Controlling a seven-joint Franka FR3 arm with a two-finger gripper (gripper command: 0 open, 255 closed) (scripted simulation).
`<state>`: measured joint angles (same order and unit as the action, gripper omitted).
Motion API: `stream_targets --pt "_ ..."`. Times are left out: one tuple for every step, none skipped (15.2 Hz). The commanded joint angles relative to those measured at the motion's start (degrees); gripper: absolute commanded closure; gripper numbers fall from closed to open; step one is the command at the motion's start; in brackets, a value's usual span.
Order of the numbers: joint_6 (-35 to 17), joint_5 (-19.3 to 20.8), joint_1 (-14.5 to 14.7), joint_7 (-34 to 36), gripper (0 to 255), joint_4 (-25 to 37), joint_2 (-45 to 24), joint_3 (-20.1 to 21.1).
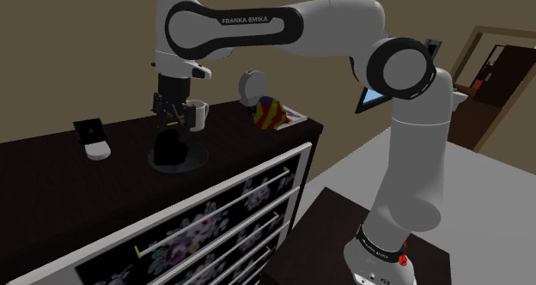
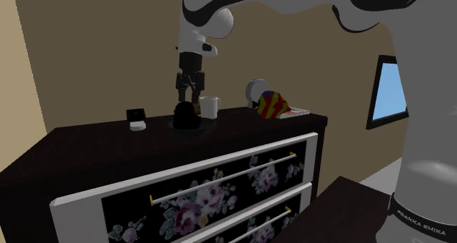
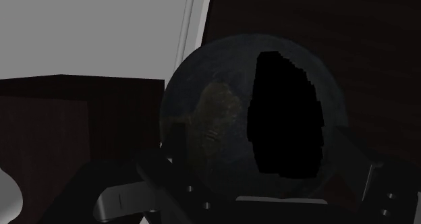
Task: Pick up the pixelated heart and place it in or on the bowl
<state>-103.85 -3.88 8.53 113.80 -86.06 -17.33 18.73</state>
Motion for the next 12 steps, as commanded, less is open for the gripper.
stream_targets --pt "0.00 0.00 0.00 0.00 0 0.00 0.00 0.00" --pt "1.91 0.01 -0.08 0.03 0 1.87 0.03 -0.03" --pt "3.86 0.04 -0.13 0.07 0 3.87 -0.04 -0.06" --pt "5.85 0.11 -0.16 0.13 0 6.02 -0.20 -0.09" --pt "7.46 0.17 -0.17 0.20 0 7.82 -0.41 -0.11" --pt "7.46 0.18 -0.17 0.20 0 7.82 -0.41 -0.11" --pt "7.45 0.17 -0.17 0.20 0 7.81 -0.40 -0.11" --pt "7.46 0.17 -0.17 0.20 0 7.82 -0.41 -0.11" --pt "7.46 0.18 -0.17 0.20 0 7.82 -0.41 -0.11" --pt "7.46 0.18 -0.17 0.20 0 7.82 -0.41 -0.11" --pt "7.46 0.18 -0.17 0.20 0 7.82 -0.41 -0.11" --pt "7.46 0.18 -0.17 0.20 0 7.82 -0.41 -0.11"
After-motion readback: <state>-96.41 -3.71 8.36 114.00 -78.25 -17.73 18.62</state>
